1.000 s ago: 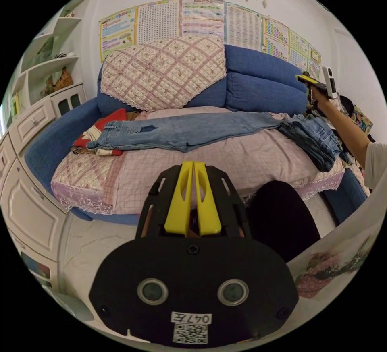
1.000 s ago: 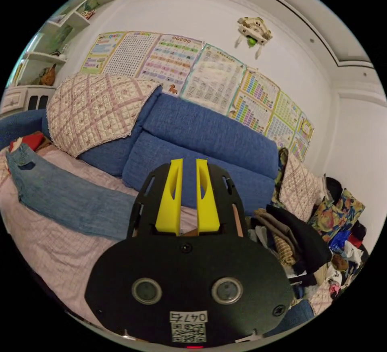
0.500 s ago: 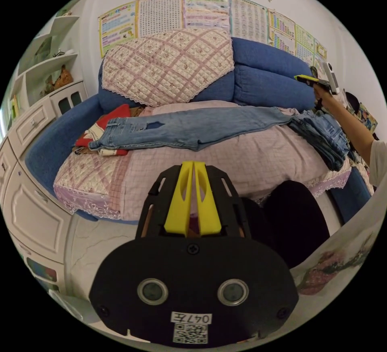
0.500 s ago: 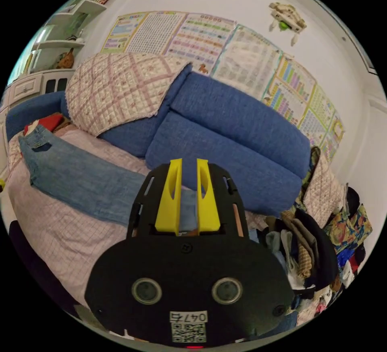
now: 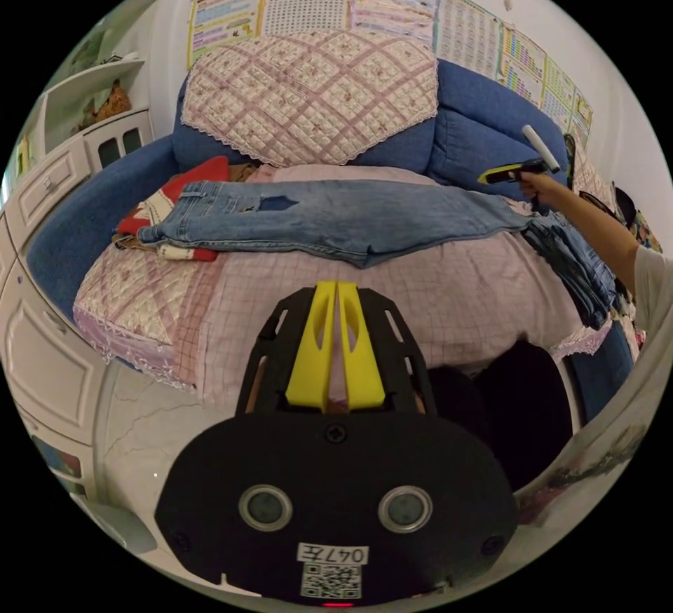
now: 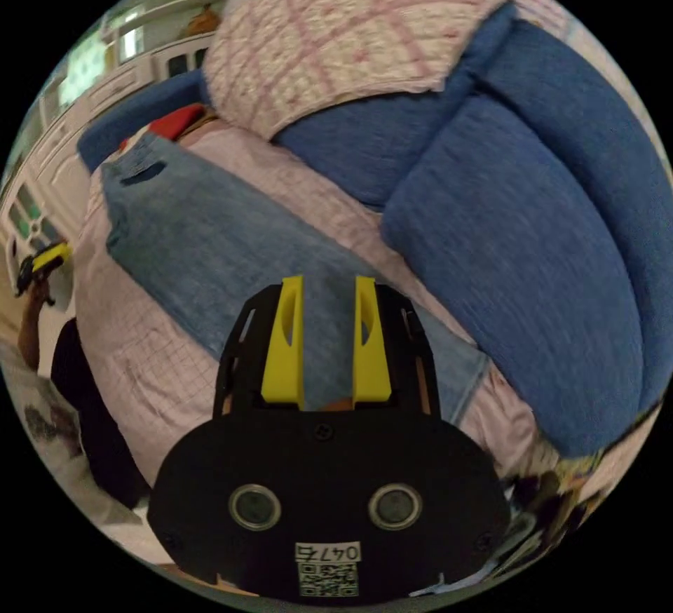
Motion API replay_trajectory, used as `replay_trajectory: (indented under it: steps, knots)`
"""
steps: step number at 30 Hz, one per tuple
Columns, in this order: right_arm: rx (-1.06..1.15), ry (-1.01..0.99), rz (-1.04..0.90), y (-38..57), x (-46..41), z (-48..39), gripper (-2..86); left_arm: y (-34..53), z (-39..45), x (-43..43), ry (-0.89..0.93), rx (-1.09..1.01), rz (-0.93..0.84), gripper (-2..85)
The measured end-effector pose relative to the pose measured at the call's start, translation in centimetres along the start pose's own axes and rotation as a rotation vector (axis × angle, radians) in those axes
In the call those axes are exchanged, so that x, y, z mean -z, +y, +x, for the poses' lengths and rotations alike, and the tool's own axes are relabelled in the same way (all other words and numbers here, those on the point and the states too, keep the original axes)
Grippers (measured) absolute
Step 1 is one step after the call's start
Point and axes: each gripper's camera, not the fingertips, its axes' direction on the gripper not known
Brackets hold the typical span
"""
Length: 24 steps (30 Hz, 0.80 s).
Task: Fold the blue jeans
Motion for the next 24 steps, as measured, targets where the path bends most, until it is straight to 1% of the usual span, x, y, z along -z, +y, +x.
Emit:
replay_trajectory:
  steps: [2,8,12,14,15,17,21,24]
  knots:
    - [0.109,-0.007,-0.023,-3.8,-1.9,-1.3,6.9,-1.7,1.9,0.9,-0.001,-0.013,0.001,-1.0]
    - [0.225,0.076,-0.076,-11.1,-5.3,-2.5,6.6,-5.3,5.7,3.0,-0.011,-0.055,-0.062,-1.0]
    - [0.259,0.032,-0.141,-14.0,-7.0,-3.4,5.8,-7.4,7.2,4.9,0.002,-0.033,-0.068,-1.0]
    - [0.266,-0.024,-0.171,-15.0,-7.5,-4.4,3.3,-9.0,7.8,6.4,0.049,-0.002,-0.072,-1.0]
    - [0.272,-0.014,-0.168,-15.2,-7.3,-4.7,2.5,-9.5,8.0,6.8,0.061,0.002,-0.075,-1.0]
    - [0.317,0.076,-0.117,-15.1,-5.7,-7.0,0.4,-11.2,8.8,9.0,0.079,0.004,-0.074,-1.0]
    - [0.372,0.231,0.009,-13.2,-1.8,-12.3,-0.2,-13.8,9.8,13.3,0.05,0.014,-0.051,-1.0]
    - [0.445,0.37,0.132,-8.9,2.4,-19.1,-0.4,-15.8,9.6,17.0,0.097,0.068,0.007,-0.9]
